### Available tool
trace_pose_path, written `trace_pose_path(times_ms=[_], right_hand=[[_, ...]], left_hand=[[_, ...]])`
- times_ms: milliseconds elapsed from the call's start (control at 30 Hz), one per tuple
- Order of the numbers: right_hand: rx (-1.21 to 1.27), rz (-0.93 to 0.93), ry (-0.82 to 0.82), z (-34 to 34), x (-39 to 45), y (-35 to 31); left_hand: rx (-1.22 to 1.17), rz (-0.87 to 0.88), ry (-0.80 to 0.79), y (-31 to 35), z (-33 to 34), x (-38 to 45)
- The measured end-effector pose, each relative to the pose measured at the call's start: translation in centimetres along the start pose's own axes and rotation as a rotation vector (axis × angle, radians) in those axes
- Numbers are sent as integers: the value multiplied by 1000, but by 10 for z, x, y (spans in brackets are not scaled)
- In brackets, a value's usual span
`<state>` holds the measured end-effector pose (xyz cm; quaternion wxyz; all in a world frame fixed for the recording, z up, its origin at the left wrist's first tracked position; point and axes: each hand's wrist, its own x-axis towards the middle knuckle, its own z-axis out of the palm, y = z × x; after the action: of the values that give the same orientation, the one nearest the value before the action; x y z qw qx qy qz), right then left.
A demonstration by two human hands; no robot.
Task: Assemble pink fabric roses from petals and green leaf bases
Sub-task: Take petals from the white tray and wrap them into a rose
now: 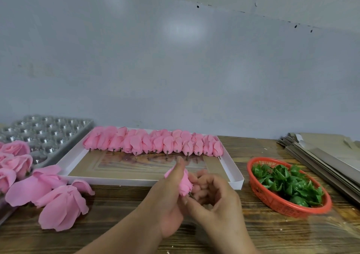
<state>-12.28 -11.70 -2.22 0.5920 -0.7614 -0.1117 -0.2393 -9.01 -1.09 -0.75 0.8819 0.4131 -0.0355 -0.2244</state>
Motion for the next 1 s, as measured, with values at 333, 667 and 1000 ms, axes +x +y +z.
trace_pose_path(times_ms=[333, 667, 1000], right_hand=[[-456, -476, 25, -3, 0, 5], [-90, -157, 100, 3, 1, 1], [210, 149, -41, -1, 2, 3]], left_hand=[[-133, -63, 2, -6, 2, 0], [-190, -84, -134, -17, 5, -6], [-65, -56, -64, -18, -2, -3]])
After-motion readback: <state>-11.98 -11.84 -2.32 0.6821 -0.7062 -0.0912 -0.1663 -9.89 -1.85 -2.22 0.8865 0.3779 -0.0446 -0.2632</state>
